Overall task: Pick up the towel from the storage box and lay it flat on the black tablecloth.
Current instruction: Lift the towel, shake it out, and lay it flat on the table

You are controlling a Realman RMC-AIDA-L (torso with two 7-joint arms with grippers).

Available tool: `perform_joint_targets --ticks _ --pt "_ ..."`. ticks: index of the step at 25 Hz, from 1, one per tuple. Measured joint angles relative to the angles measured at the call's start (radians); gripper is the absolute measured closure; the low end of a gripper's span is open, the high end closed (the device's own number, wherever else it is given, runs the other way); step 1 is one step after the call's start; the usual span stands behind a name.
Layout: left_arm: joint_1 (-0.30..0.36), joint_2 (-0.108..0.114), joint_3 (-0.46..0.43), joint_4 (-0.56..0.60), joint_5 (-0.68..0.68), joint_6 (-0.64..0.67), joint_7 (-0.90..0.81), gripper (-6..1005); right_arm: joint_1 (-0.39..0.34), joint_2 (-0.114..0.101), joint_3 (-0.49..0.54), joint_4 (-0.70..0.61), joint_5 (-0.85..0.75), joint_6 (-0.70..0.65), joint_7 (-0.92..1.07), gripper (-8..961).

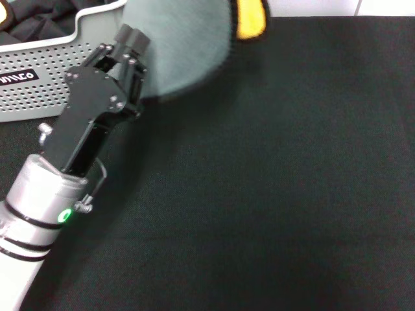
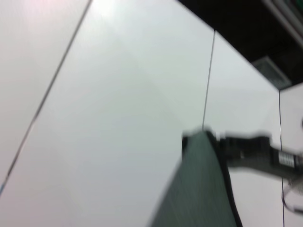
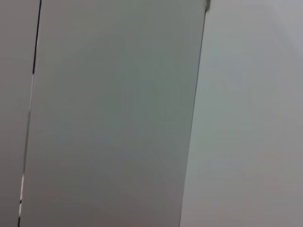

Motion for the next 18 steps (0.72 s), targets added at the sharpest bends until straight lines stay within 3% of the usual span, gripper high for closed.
perform_joint_targets --ticks 6,10,18 --pt "0.015 0.000 -0.015 0.033 -0.008 0.010 -0.088 854 -0.040 0.005 -0.038 -0.030 -0.027 0.028 0.031 935" --pt "0.009 0.003 0.029 0.052 0.010 -0.011 -0.120 854 -0.052 0.005 -0.075 -0.027 -0.035 0.014 0.057 935" --pt "0.047 0.005 0.076 0.079 0.013 -0.013 -0.127 853 -0.086 0.009 -0.143 -0.041 -0.214 -0.004 0.142 935"
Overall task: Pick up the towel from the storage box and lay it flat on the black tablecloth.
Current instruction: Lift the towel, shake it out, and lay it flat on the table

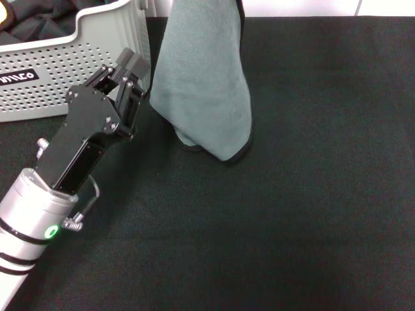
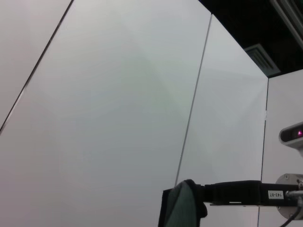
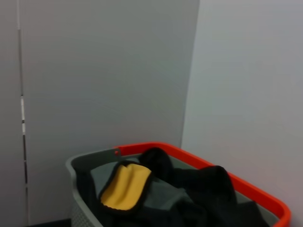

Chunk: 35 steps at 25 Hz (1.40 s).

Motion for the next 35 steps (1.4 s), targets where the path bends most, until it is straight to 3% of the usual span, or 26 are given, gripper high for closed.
perform_joint_targets --ticks 7,11,17,19,27,35 --pt "0.001 0.002 0.108 0.038 0.000 -0.012 -0.019 853 0.008 -0.009 0.000 -0.038 -0.002 0.043 0.105 934" --pt "-0.001 0.002 0.150 0.050 0.001 -0.025 -0.019 854 0.102 -0.010 0.027 0.049 0.002 0.124 0.153 934" --pt "0.008 0.003 0.184 0.051 0.000 -0.057 -0.017 854 0.283 -0.008 0.090 0.306 0.007 0.263 0.105 934" --pt "0.015 0.002 0.190 0.051 0.000 -0.075 -0.016 854 0.303 -0.006 0.086 0.327 0.003 0.282 0.053 934" --pt "0.020 -0.002 0.223 0.051 0.001 -0.137 -0.012 854 0.279 -0.006 0.071 0.301 0.005 0.376 -0.120 934" --pt "0.015 0.001 0.222 0.052 -0.005 -0.141 -0.018 854 0.160 -0.005 0.098 0.195 0.049 0.404 -0.229 934"
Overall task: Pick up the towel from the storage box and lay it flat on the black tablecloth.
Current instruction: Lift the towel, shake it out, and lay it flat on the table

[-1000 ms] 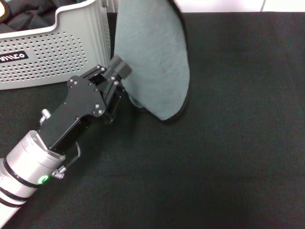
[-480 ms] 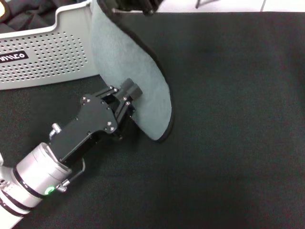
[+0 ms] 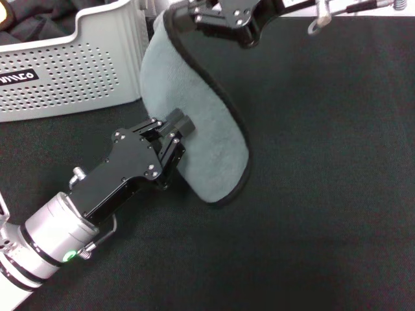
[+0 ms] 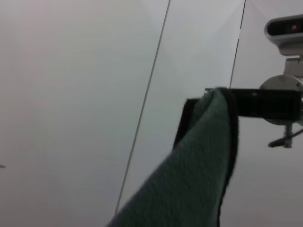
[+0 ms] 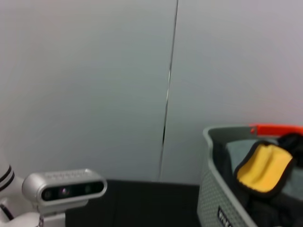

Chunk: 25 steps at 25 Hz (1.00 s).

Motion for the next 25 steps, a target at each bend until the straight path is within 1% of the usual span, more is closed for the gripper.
perform_joint_targets --ticks 4,10,14,19,25 --pt "-0.023 -0.004 0.003 -0.010 0.007 -0.007 -0.001 854 0.002 -0.002 -0.001 -0.003 0.009 0.003 -0.035 934" --pt "-0.047 -0.005 0.006 -0.025 0.031 -0.016 -0.005 853 0.022 0.001 -0.040 0.013 -0.011 -0.018 -0.149 934" --pt "-0.054 -0.005 0.007 -0.028 0.055 -0.012 -0.018 853 0.024 0.002 -0.105 0.015 -0.034 -0.089 -0.206 934" --pt "-0.072 -0.005 0.006 -0.044 0.094 -0.004 -0.040 853 0.031 0.004 -0.215 0.013 -0.078 -0.197 -0.266 934" --pt "-0.103 -0.005 0.003 -0.092 0.135 0.016 -0.050 853 0.059 0.008 -0.247 0.026 -0.082 -0.268 -0.339 934"
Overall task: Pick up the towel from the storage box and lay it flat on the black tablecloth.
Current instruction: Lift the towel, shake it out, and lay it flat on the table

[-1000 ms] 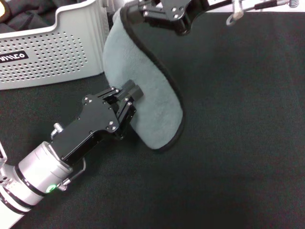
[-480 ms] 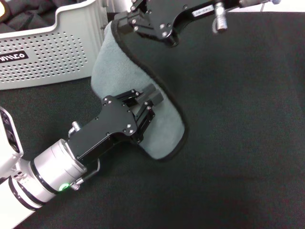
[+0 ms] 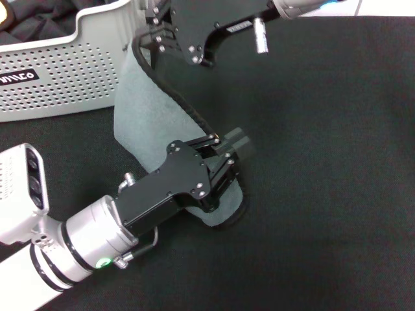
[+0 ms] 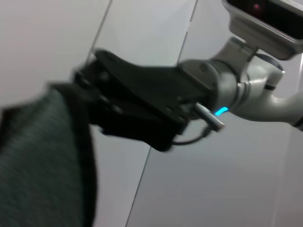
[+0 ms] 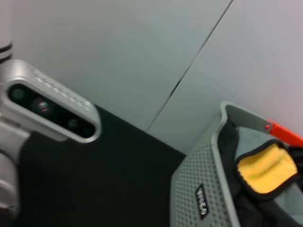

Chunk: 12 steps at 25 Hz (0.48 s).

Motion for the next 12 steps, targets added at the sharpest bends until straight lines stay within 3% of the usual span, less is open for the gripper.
perform_joint_targets --ticks 4,7,12 --pt "-0.024 0.000 -0.034 -0.073 -0.005 -0.023 0.065 853 0.019 0.000 -0.034 0.010 0.001 -0.066 -0.021 934" --pt "-0.051 0.000 -0.121 -0.168 -0.002 -0.103 0.206 853 0.023 0.000 -0.085 0.007 0.001 -0.125 -0.023 934" --pt "-0.058 0.000 -0.176 -0.204 -0.001 -0.151 0.279 853 0.025 0.000 -0.178 -0.007 0.002 -0.230 -0.021 934"
